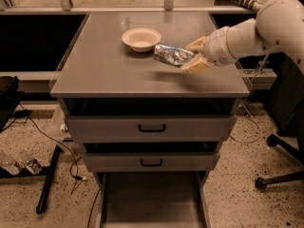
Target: Pick redbull can from bottom drawer and place on counter
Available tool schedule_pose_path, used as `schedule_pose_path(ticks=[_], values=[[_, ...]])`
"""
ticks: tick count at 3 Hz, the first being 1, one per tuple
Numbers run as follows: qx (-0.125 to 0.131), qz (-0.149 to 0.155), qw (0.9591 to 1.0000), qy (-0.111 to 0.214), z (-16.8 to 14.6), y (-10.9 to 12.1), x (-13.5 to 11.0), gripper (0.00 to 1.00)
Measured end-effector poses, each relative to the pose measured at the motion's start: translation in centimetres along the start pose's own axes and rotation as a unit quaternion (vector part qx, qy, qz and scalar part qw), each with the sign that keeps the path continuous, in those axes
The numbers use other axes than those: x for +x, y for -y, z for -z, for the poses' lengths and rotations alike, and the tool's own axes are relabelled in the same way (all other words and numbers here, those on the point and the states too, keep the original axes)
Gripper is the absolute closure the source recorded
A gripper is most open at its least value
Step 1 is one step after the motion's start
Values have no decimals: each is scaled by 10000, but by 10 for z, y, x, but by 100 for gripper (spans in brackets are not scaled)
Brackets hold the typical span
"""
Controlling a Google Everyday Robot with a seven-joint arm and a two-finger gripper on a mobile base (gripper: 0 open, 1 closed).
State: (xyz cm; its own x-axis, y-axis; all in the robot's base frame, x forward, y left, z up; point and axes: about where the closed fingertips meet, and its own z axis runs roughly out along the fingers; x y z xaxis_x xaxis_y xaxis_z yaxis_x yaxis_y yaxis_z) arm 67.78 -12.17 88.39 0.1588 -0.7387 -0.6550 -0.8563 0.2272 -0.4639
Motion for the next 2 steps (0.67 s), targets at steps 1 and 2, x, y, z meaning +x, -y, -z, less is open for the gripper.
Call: schedule_pose_path(ticks=[1,2], values=[[-194,-168,9997,61,-16,-8,-3,100],[-307,-317,9990,86,-24,-13,-5,100]])
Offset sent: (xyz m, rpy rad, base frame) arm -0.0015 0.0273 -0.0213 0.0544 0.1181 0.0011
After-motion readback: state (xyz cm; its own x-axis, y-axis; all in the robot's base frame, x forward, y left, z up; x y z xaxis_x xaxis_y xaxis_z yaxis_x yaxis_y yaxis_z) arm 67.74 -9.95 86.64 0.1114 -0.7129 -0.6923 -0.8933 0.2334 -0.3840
